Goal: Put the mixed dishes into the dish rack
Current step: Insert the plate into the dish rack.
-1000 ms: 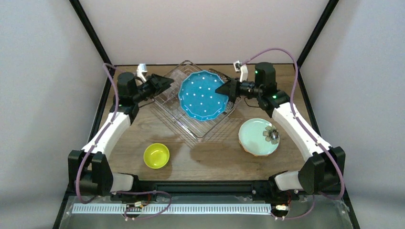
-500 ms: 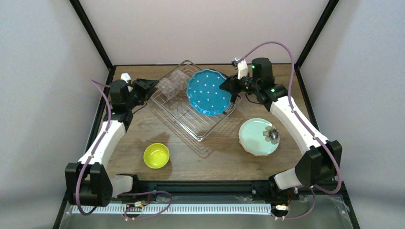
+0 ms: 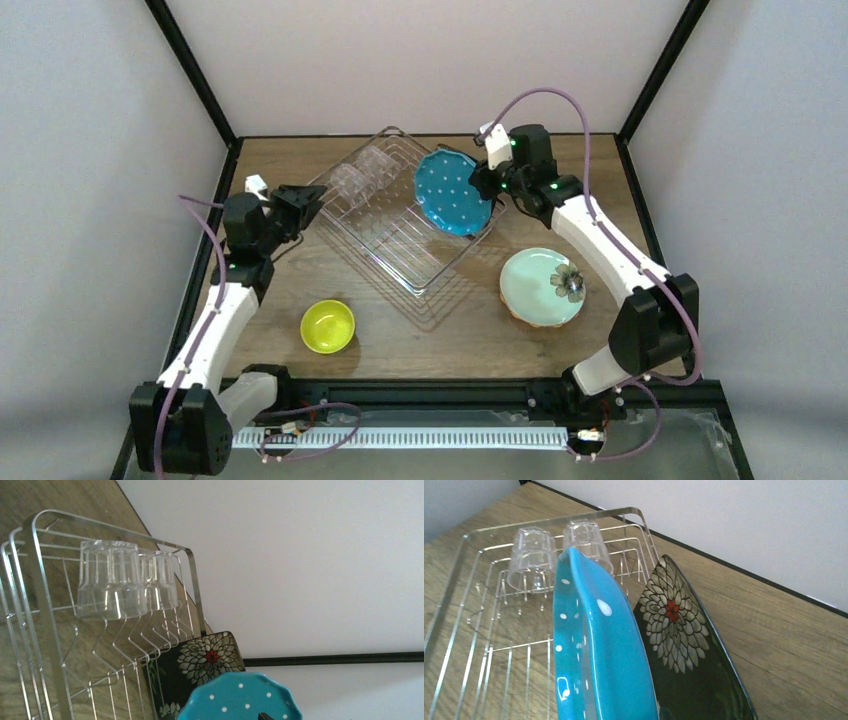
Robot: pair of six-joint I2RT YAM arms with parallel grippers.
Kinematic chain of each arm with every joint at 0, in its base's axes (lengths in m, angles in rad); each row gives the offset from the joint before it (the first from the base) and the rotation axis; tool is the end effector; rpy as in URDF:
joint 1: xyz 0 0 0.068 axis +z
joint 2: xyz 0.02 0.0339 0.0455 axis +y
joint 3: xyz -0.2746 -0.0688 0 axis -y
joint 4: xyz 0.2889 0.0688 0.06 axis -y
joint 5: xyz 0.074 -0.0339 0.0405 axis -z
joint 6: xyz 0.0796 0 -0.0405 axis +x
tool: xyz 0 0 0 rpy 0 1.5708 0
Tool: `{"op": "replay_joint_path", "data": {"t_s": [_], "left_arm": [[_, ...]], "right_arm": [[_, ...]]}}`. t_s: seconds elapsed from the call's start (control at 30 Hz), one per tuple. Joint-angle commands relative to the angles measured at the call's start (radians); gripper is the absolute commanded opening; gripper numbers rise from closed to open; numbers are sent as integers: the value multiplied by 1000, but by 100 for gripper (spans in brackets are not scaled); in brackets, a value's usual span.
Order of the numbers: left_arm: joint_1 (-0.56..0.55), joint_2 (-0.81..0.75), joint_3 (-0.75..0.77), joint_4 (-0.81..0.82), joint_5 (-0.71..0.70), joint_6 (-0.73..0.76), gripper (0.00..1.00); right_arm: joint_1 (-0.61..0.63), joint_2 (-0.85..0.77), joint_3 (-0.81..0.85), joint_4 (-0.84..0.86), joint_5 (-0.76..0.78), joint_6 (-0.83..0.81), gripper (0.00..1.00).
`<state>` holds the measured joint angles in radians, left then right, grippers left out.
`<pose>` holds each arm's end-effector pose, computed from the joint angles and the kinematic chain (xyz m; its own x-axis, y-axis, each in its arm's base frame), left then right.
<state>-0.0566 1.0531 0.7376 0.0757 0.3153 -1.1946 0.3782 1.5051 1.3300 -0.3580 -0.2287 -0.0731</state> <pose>0.3208 -0.0429 0.2840 -0.4169 -0.8620 -0.2884 -0.0903 0.3550 -0.9305 0.3905 0.1746 0.3193 -0.4315 -0.2480 -0.8673 -0.5741 0.8171 0.0520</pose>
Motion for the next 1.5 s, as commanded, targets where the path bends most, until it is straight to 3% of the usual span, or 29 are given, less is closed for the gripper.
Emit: {"op": "replay_joint_path", "data": {"t_s": [0.0,0.5,1.47], "left_arm": [[1,-49,-63,7,-14,-22,94],[1,-101,-124,45,-24,-58,94],[0,-218,-207,86,-22,-49,93]], "right_arm": [[8,13,66,171,61,-64,1],[48,116,91,276,134,-176,1],[123,143,-91,462,255,-276,1]]}}
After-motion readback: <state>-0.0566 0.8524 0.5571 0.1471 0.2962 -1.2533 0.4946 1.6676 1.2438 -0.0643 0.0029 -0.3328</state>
